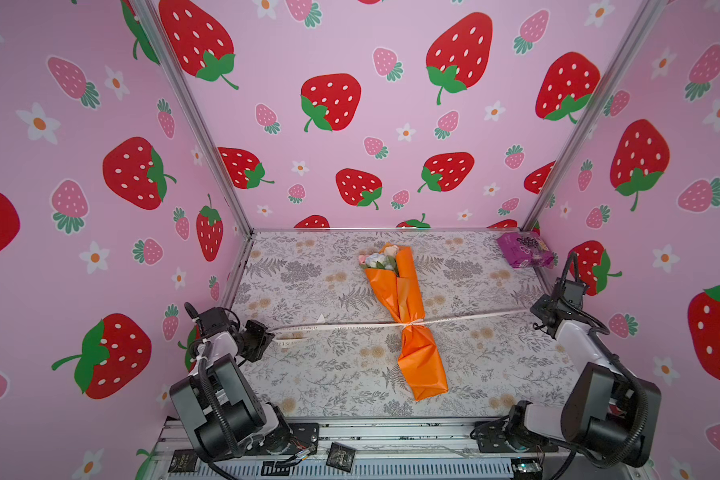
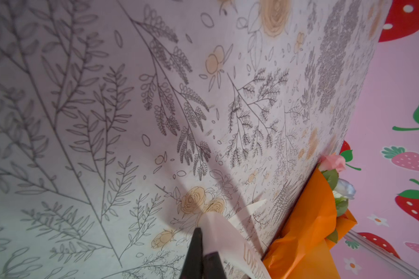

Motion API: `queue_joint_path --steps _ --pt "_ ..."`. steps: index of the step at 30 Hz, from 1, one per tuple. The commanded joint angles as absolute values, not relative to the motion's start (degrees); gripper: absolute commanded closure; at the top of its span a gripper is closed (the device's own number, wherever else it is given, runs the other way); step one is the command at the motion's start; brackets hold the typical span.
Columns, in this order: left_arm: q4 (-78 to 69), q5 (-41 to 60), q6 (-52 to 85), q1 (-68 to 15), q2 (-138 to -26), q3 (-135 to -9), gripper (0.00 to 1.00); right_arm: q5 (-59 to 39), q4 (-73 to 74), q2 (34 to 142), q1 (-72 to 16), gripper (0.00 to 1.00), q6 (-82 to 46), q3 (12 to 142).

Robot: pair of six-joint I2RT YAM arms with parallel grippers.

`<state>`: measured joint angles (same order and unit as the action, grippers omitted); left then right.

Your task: Tie the bouquet of fake flowers

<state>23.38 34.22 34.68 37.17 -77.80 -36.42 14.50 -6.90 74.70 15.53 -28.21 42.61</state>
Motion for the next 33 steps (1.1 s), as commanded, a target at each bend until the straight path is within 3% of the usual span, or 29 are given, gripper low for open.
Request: queue_joint_path --steps 1,15,24,25,27,29,33 --pt "20.66 33.57 36.71 40.99 -78.12 -38.34 1.00 23.66 -4.35 75.49 16.70 1.00 -27.12 45.09" --pt "24.41 33.47 35.20 53.25 -79.90 -42.66 1.00 33.25 -4.23 80.10 17.66 1.00 -25.27 47.94" --pt "23.31 38.73 32.19 40.13 -79.21 -44.66 1.00 16.78 -4.27 80.09 14.38 1.00 -24.27 46.41" --pt "23.97 39.40 31.60 38.88 -79.50 -45.26 0.92 13.92 -4.72 80.09 14.37 0.97 -23.34 46.61" --pt "27.48 37.64 29.45 36.17 -79.96 -47.30 0.67 9.77 -7.67 80.42 14.26 0.82 -23.23 48.21" --pt "28.68 35.42 29.01 33.76 -78.66 -47.64 0.63 6.87 -10.40 80.36 13.74 0.67 -23.67 49.61" --pt "30.71 28.10 30.97 30.73 -72.91 -47.22 0.49 2.35 -12.66 76.16 11.96 0.53 -23.91 50.11"
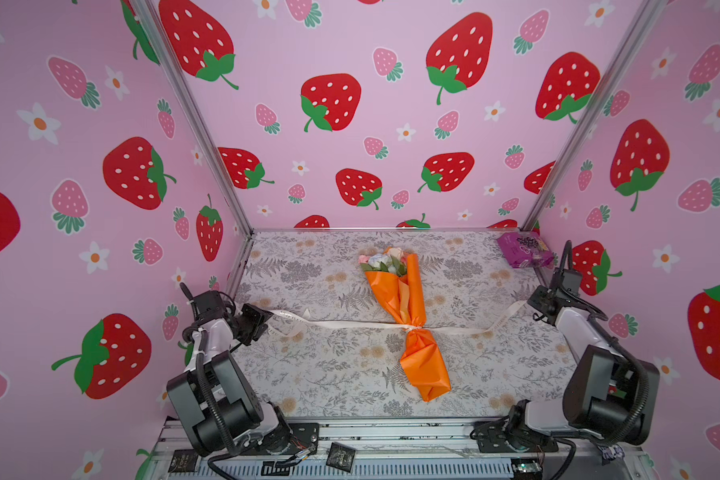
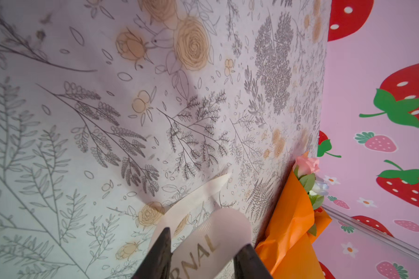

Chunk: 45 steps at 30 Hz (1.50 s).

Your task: Tie the bouquet of fake flowers

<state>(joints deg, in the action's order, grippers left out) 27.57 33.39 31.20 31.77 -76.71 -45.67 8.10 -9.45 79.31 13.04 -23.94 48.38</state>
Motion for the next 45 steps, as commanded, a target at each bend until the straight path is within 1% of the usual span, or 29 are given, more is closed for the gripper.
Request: queue_joint_path --steps 1,3,4,5,6,9,10,11,13,15,16,19,21,23,27,28,30,34,37,39,40,43,45 --pt "31.83 26.24 31.11 30.23 -71.40 -47.30 0.46 0.09 -13.25 74.86 11.58 0.52 -24.22 50.18" --pt "33.12 24.45 30.81 29.26 -68.80 -47.39 0.45 -6.73 -11.75 72.09 10.31 0.49 -25.99 48.93" --pt "33.61 23.29 30.76 28.70 -67.45 -47.24 0.44 -11.00 -10.67 70.89 9.12 0.37 -26.40 48.17" --pt "34.01 22.82 30.76 28.41 -66.48 -47.20 0.43 -13.36 -10.10 70.11 7.65 0.33 -26.82 47.57" --pt "34.55 22.91 30.68 28.35 -65.59 -47.05 0.40 -16.36 -8.92 69.41 5.84 0.33 -27.23 46.64" --pt "36.37 23.55 29.37 27.26 -64.12 -47.58 0.38 -26.62 -4.15 69.10 0.39 0.34 -27.55 43.74" --pt "36.39 24.73 29.12 26.27 -63.71 -47.57 0.37 -27.53 -3.96 69.51 -1.70 0.40 -28.80 43.38" --pt "35.62 26.93 29.06 25.08 -63.41 -47.15 0.38 -29.34 -3.05 70.02 -3.47 0.51 -29.13 43.14" --pt "33.56 29.70 30.30 20.77 -63.36 -45.98 0.39 -33.47 1.83 71.35 -9.03 0.61 -31.74 41.49" --pt "29.94 31.94 32.32 15.64 -63.40 -44.06 0.40 -34.65 5.98 73.11 -14.27 0.69 -34.06 40.41" --pt "27.60 32.34 34.13 12.54 -63.45 -42.85 0.40 -34.05 7.05 74.18 -16.63 0.75 -34.64 40.39" --pt "21.11 32.43 37.94 4.19 -64.58 -39.74 0.40 -31.95 8.48 76.21 -22.34 0.81 -35.41 40.88" --pt "18.63 32.27 39.92 -0.37 -65.87 -38.73 0.40 -28.33 4.52 77.05 -23.29 0.82 -34.80 41.74" --pt "15.80 31.83 42.68 -5.03 -67.01 -37.58 0.39 -23.27 1.91 76.45 -23.29 0.78 -35.67 40.95" --pt "12.45 27.80 49.18 -14.13 -69.70 -35.66 0.38 -9.42 -3.17 71.49 -22.30 0.63 -40.98 36.19" --pt "10.97 26.73 50.80 -15.96 -70.10 -34.67 0.37 -7.38 -3.74 69.51 -21.27 0.59 -42.47 34.53" --pt "7.62 25.07 54.81 -17.93 -70.64 -32.19 0.33 -5.71 -3.78 65.94 -18.55 0.55 -45.58 30.99" --pt "-3.20 24.23 63.01 -18.38 -72.33 -26.83 0.27 -6.89 -3.69 59.58 -12.63 0.53 -47.66 25.51" --pt "-6.99 23.42 66.39 -18.50 -74.33 -26.78 0.24 -7.03 -4.03 56.77 -10.51 0.49 -47.43 23.56" --pt "-8.32 22.34 68.54 -18.46 -75.75 -27.16 0.21 -8.11 -5.06 56.47 -8.68 0.49 -47.37 23.20" --pt "-9.70 22.13 70.01 -18.51 -76.74 -27.16 0.20 -9.93 -5.00 56.67 -7.14 0.45 -47.62 22.83" --pt "-11.93 22.16 71.39 -18.54 -79.33 -28.34 0.19 -15.95 -3.04 58.81 -2.00 0.44 -49.46 21.28" --pt "-12.21 21.87 71.48 -18.63 -79.99 -28.91 0.19 -18.23 -2.62 61.55 0.88 0.41 -49.23 21.50"
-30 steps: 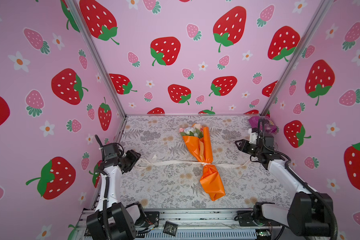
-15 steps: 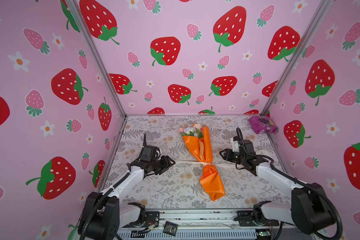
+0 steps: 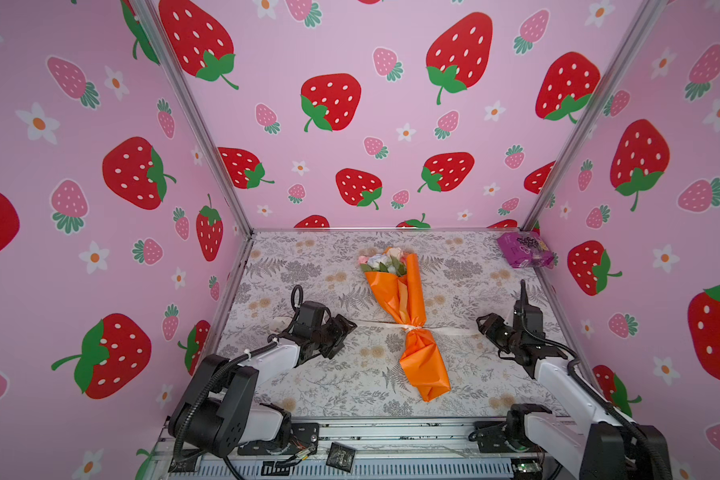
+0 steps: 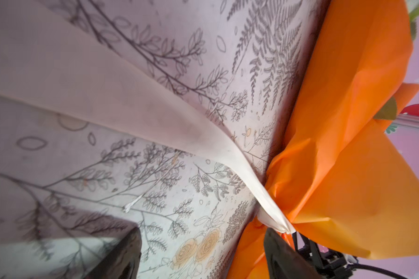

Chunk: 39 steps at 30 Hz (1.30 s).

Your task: Tie the bouquet of fake flowers

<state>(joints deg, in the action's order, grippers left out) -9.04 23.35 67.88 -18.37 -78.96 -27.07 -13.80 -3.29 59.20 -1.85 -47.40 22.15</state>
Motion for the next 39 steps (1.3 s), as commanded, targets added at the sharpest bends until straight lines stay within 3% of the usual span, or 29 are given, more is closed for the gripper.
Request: queue_joint_path --steps 1,11,14,18,24,32,39 --pt "-11.96 21.94 71.11 -18.63 -80.15 -29.38 0.19 -18.41 -2.88 63.13 2.04 0.40 -48.26 22.33" --pt "-2.25 19.80 62.44 -18.79 -76.03 -32.91 0.19 -3.40 -13.89 78.69 6.94 0.35 -32.36 38.03" --pt "-0.64 18.26 59.61 -18.90 -73.74 -32.96 0.19 -0.75 -17.97 83.75 6.17 0.35 -28.47 43.19" --pt "2.88 15.82 55.31 -18.90 -71.40 -34.11 0.19 10.73 -25.77 89.34 1.05 0.33 -25.23 50.53" --pt "8.33 13.81 48.89 -18.90 -70.33 -38.15 0.19 10.72 -24.44 87.40 0.60 0.30 -26.63 49.77" --pt "9.68 11.94 42.72 -18.90 -69.18 -38.93 0.18 18.92 -34.03 83.23 -1.75 0.29 -19.39 61.18" --pt "10.28 9.45 40.22 -18.66 -67.76 -38.14 0.17 15.51 -35.12 82.10 -1.76 0.28 -24.43 60.43"
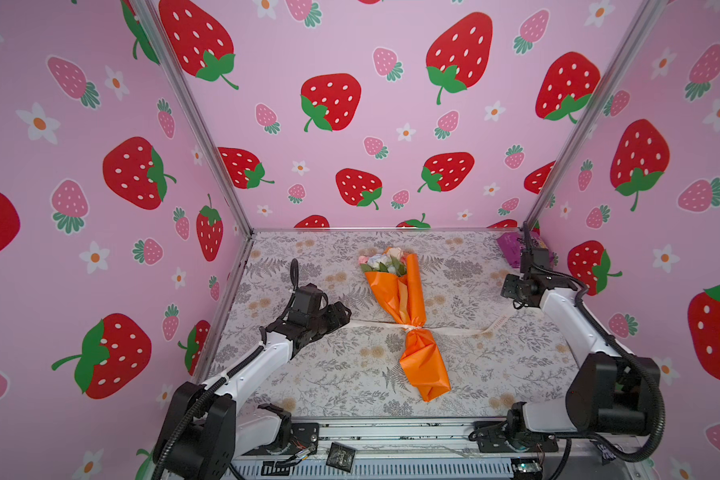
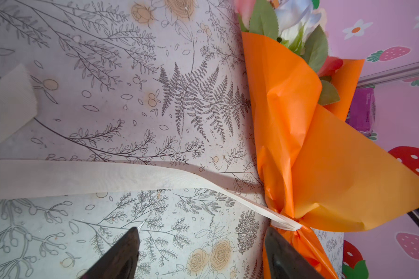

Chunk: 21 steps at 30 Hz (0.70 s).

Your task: Tie the bouquet of fake flowers

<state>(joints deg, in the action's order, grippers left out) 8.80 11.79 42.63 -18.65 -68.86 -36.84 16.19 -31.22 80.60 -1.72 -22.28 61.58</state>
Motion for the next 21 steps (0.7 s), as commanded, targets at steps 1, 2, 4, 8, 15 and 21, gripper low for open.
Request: queue_joint_path --steps 1,2,4,8,15,21 --pt "10.50 9.36 40.04 -18.63 -67.79 -38.23 0.17 14.25 -35.15 82.85 -1.70 0.28 -25.41 59.58" --pt "10.82 9.28 39.79 -18.50 -67.85 -38.36 0.17 13.98 -35.03 83.20 -1.69 0.28 -26.19 58.71" --pt "11.17 9.30 39.18 -18.38 -68.02 -38.50 0.17 13.05 -32.96 83.56 -1.76 0.28 -28.89 55.28" --pt "10.99 9.07 39.02 -18.28 -68.20 -38.23 0.17 6.41 -29.94 86.93 -1.76 0.30 -30.94 52.49" --pt "12.34 9.47 38.08 -17.50 -68.47 -38.84 0.16 3.74 -26.04 90.65 -2.02 0.30 -33.87 50.15" --pt "13.71 11.09 39.64 -16.89 -70.47 -39.73 0.16 3.86 -24.19 92.46 -2.02 0.38 -34.69 47.58"
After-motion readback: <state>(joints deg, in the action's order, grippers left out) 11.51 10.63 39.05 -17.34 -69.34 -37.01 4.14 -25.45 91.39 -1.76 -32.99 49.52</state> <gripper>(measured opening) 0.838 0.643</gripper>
